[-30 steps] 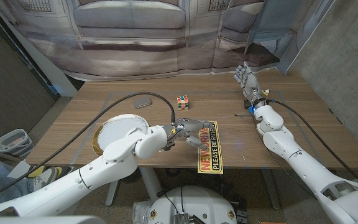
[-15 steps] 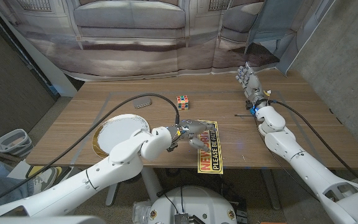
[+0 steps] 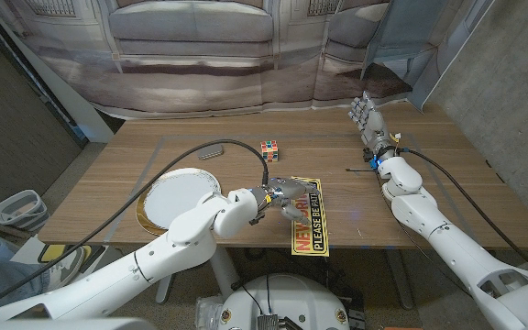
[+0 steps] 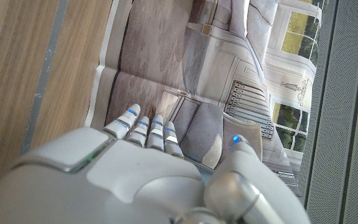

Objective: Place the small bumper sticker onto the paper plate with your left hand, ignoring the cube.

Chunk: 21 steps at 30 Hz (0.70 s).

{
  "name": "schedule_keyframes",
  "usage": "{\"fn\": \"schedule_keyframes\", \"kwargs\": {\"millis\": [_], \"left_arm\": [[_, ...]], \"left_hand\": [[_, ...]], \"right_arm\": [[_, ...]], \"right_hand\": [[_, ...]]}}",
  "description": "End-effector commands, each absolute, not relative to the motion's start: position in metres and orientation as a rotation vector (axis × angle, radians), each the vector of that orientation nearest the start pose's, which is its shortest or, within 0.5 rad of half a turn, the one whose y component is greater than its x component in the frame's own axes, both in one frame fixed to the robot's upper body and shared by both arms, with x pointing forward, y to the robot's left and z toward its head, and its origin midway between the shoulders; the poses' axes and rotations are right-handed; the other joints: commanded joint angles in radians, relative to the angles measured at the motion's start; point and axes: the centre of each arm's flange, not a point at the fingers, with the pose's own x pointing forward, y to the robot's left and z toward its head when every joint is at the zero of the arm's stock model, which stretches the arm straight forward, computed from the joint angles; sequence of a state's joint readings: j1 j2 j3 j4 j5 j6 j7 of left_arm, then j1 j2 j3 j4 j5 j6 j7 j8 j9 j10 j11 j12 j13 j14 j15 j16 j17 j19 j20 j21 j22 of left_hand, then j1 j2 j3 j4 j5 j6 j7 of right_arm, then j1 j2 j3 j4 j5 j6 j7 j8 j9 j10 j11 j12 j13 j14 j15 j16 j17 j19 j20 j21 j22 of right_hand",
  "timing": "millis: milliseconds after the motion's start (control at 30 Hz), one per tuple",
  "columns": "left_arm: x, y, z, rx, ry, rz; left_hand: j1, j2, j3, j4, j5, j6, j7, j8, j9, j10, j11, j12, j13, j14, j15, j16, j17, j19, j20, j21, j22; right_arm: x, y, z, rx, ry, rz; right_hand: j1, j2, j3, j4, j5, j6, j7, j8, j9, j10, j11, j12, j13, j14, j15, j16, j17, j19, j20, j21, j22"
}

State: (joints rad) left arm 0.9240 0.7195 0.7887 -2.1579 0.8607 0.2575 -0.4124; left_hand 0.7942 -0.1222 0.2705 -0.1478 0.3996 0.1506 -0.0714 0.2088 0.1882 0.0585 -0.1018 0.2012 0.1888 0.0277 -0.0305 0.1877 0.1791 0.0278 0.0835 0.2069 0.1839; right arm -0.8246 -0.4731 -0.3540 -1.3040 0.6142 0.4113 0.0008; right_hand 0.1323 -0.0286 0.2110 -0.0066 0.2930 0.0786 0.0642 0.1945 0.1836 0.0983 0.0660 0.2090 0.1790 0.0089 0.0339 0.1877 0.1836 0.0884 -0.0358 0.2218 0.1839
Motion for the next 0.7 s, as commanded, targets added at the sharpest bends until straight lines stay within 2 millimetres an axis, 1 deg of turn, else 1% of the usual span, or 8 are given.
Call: {"fn": "schedule_keyframes", "kwargs": {"millis": [33,300,700], "left_arm": [[0.492,0.05,-0.083,1.698,-0.633,-0.448],[0.495,0.049,-0.083,1.695,-0.632,-0.46],[0.498,0.038,-0.085,1.69,-0.648,-0.452]], "left_hand": [[0.012,0.002,-0.001,0.005,0.004,0.009,0.0,0.002,0.004,-0.002,-0.006,0.005,0.001,0.006,-0.011,0.003,0.003,0.001,0.004,0.001,0.002],[0.016,0.004,-0.002,0.006,0.004,0.011,-0.001,0.001,0.004,0.002,-0.007,0.006,0.001,0.009,-0.014,0.004,0.004,0.001,0.003,0.002,0.002],[0.02,0.007,-0.003,0.008,0.003,0.016,-0.002,0.002,0.004,0.004,-0.011,0.006,0.001,0.013,-0.016,0.005,0.004,0.004,0.003,0.002,0.002]], "right_arm": [[0.64,-0.285,0.002,0.065,-0.744,0.18],[0.641,-0.285,0.0,0.066,-0.74,0.181],[0.641,-0.286,0.0,0.066,-0.744,0.184]], "right_hand": [[0.001,0.005,-0.001,0.001,-0.005,0.002,-0.003,-0.001,0.002,0.005,0.002,-0.002,0.003,0.005,0.001,0.001,0.002,0.01,-0.016,-0.004,0.001],[0.001,0.005,-0.002,0.0,-0.005,0.002,-0.004,-0.001,0.002,0.005,0.002,-0.002,0.003,0.006,0.0,0.001,0.002,0.011,-0.015,-0.004,0.001],[0.001,0.006,-0.003,0.0,-0.005,0.002,-0.004,-0.001,0.002,0.005,0.001,-0.002,0.003,0.005,-0.001,0.001,0.002,0.011,-0.015,-0.006,0.002]]}}
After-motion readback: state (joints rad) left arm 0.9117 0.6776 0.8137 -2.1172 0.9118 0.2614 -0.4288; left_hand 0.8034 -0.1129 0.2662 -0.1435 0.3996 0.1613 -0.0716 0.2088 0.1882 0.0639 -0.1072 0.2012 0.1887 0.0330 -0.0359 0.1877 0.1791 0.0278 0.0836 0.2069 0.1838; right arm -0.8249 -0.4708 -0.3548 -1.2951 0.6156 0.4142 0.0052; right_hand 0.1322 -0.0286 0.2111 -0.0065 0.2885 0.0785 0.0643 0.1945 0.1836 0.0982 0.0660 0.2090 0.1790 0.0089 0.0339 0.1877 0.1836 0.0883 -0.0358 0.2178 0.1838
